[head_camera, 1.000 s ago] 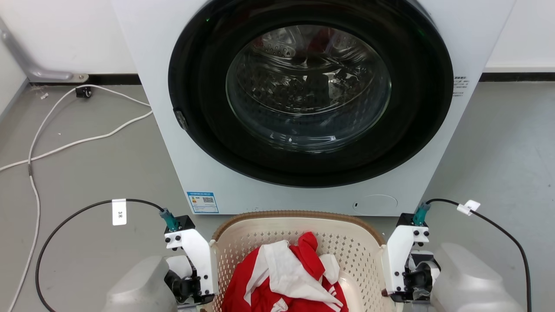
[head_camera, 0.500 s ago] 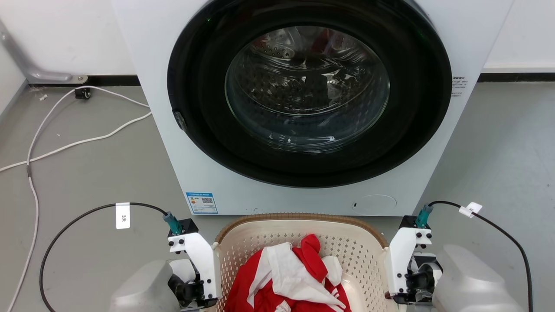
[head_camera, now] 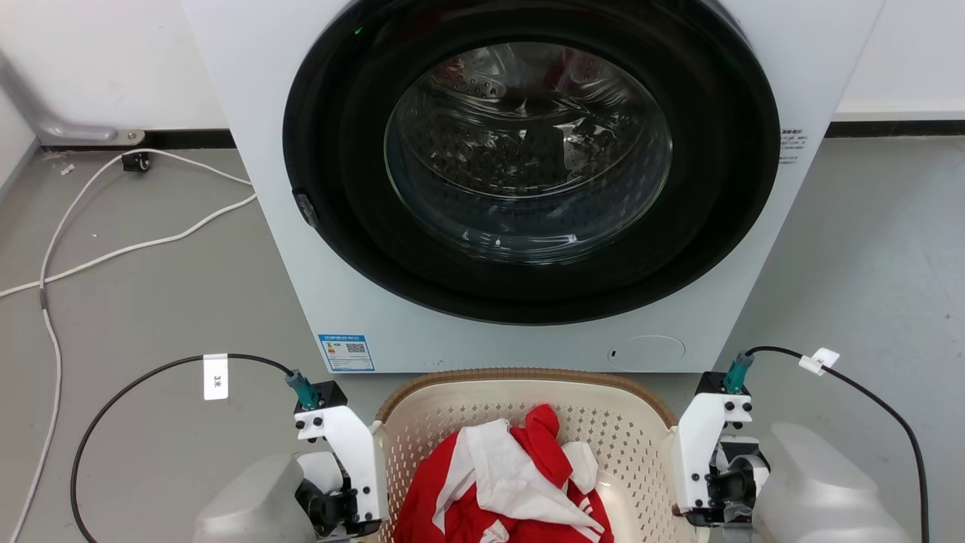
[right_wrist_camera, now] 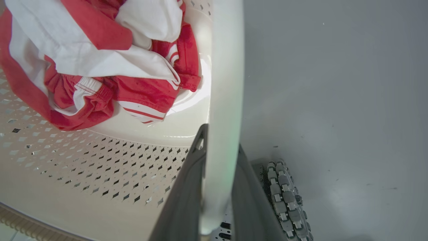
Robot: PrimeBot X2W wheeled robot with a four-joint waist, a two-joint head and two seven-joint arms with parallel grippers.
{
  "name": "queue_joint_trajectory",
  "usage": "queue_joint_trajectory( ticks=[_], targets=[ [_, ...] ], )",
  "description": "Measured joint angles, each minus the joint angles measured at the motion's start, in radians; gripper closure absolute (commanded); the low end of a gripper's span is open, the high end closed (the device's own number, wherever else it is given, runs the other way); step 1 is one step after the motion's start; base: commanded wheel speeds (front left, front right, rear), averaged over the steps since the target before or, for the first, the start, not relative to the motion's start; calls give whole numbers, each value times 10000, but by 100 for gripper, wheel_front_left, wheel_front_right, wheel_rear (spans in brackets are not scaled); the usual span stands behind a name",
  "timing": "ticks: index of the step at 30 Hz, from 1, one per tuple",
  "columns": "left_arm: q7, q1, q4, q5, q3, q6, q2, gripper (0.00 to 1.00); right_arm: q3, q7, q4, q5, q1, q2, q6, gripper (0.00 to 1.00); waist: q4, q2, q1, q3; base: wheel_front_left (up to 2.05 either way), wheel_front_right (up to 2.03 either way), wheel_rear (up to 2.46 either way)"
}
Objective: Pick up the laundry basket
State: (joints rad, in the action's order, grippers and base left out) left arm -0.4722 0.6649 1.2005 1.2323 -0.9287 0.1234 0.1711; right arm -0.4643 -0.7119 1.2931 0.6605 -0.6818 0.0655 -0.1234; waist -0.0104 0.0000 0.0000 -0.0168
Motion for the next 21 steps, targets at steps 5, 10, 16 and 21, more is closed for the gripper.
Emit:
queue_joint_trajectory(
  ticks=[5,10,16,21],
  targets=[
    [48,0,2,44,-63,2,-2,100,157,25,0,-192,-5,-19,0,100,-6,0,0,-11,0,0,0],
    [81,0,0,128,-115,2,-4,100,322,-10,-2,-332,-8,-27,0,100,13,0,0,-2,0,0,0],
    [88,0,-2,209,-178,2,-4,100,518,-33,-2,-539,-12,-36,0,100,11,0,0,25,0,0,0],
    [88,0,-10,295,-234,2,-2,100,593,-71,-4,-623,-16,-42,0,100,4,0,0,32,0,0,0]
  ],
)
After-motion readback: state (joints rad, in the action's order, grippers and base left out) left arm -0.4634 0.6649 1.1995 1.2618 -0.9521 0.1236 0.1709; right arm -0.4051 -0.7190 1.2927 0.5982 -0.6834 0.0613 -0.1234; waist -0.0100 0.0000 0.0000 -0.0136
